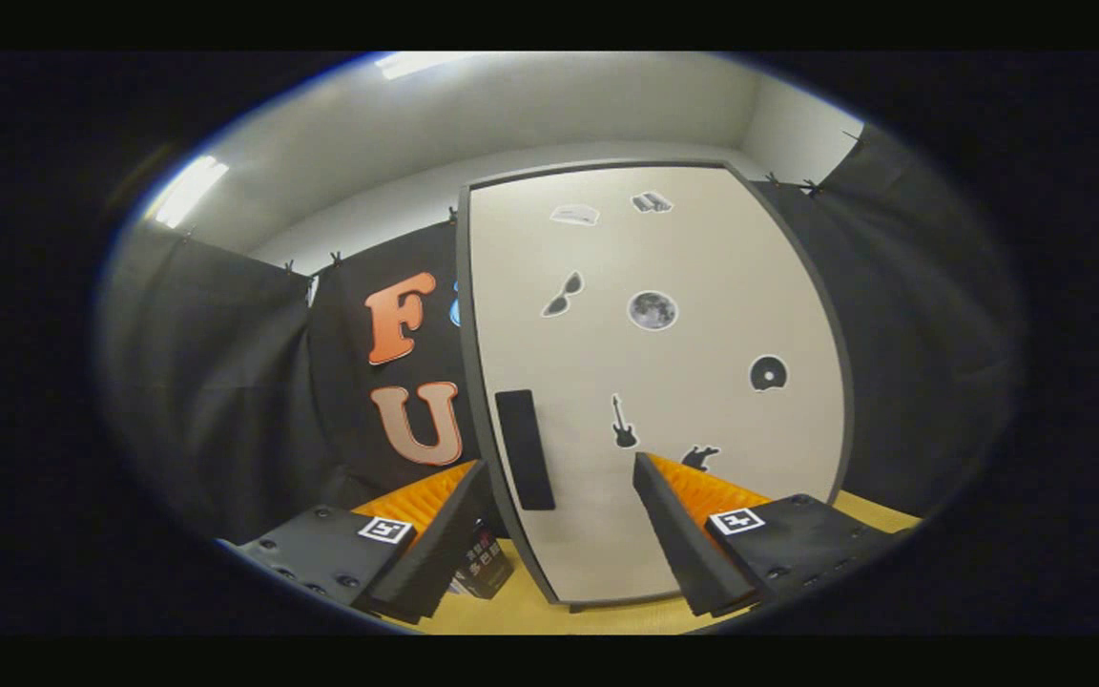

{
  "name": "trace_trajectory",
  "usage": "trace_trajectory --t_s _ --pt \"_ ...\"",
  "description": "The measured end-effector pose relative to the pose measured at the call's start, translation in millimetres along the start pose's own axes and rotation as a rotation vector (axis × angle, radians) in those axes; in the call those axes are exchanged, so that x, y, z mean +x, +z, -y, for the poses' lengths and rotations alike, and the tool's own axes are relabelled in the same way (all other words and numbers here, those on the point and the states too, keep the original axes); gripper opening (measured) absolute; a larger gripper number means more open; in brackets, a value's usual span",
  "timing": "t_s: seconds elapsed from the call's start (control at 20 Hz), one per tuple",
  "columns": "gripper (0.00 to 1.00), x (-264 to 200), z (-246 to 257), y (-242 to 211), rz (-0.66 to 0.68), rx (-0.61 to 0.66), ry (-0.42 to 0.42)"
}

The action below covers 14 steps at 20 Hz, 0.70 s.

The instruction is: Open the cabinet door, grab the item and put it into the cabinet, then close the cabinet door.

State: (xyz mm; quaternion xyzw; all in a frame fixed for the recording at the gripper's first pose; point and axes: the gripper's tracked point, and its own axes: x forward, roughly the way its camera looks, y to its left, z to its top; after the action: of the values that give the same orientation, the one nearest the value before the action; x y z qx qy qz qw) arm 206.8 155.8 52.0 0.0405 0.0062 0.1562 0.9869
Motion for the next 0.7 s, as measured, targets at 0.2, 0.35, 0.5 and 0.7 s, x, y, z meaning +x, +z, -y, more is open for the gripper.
trace_trajectory --t_s 0.2,0.35,0.5,0.7 --pt "0.97 47.7 -2.1 -20.7 -0.047 -0.083 -0.047" --pt "0.98 67.5 2.5 -36.4 -0.076 -0.119 -0.097" --pt "0.95 78.5 -3.3 -45.6 -0.085 -0.109 -0.089" --pt "0.84 85.5 -3.3 -45.6 -0.081 -0.130 -0.124"
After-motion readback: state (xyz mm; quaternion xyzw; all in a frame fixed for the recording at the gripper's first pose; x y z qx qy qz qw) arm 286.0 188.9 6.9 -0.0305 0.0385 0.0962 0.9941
